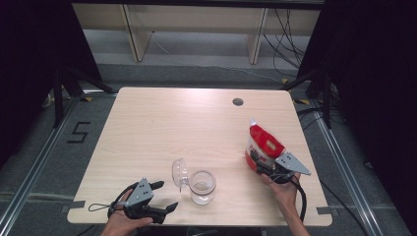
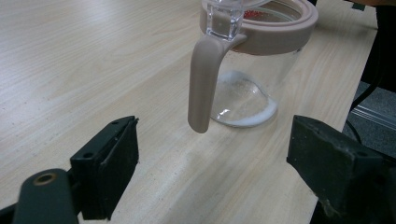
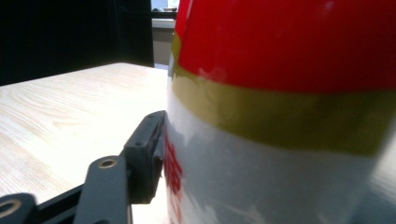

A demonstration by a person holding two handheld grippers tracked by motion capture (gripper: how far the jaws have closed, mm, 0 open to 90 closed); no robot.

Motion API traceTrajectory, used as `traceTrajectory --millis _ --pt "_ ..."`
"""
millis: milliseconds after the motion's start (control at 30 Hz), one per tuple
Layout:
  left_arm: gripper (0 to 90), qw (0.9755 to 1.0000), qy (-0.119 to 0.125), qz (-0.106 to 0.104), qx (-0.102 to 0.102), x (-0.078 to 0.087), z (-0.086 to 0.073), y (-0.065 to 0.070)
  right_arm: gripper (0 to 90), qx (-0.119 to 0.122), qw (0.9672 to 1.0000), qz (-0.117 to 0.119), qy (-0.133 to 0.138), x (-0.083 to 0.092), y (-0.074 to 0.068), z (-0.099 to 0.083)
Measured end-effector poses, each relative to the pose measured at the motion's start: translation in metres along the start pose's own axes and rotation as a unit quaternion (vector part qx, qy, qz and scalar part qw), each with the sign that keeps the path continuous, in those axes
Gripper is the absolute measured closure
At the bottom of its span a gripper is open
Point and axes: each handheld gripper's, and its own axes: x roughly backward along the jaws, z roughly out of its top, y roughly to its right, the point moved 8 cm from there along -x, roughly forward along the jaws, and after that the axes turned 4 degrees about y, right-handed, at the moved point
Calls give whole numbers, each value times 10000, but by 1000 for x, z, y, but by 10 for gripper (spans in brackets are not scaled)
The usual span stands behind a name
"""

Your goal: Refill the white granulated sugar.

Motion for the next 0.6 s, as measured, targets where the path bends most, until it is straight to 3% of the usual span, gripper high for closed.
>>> traceTrajectory --millis 133,200,267,333,400,433,467,500,567,600 --pt "159 10000 -14 -14 -40 1 0 -1 445 -83 10000 27 -8 0 0 0" --pt "160 10000 -12 -22 -40 1 0 -1 453 -14 10000 1 22 0 1 1" --pt "160 10000 -31 -24 -51 1 0 -1 459 -88 9999 127 -45 0 -2 0" --pt "169 10000 -9 -31 -58 1 0 0 467 -7 10000 27 -25 1 -1 2" --pt "170 9999 5 -68 -90 1 1 1 472 -107 9999 -31 -95 1 -2 2" --pt "170 9997 -11 -80 -222 1 2 -1 475 -141 9998 -32 -128 2 -3 2" --pt "170 9997 4 -62 -215 2 2 -1 477 28 10000 -17 -25 1 -1 4" --pt "170 9998 5 -56 -207 2 2 -1 482 232 9996 -87 -110 3 0 6" --pt "170 10000 2 -13 -44 2 1 -1 484 177 9998 44 -127 3 -3 6" --pt "170 10000 31 -33 -31 1 1 -1 486 74 9997 -108 -214 5 -4 6"
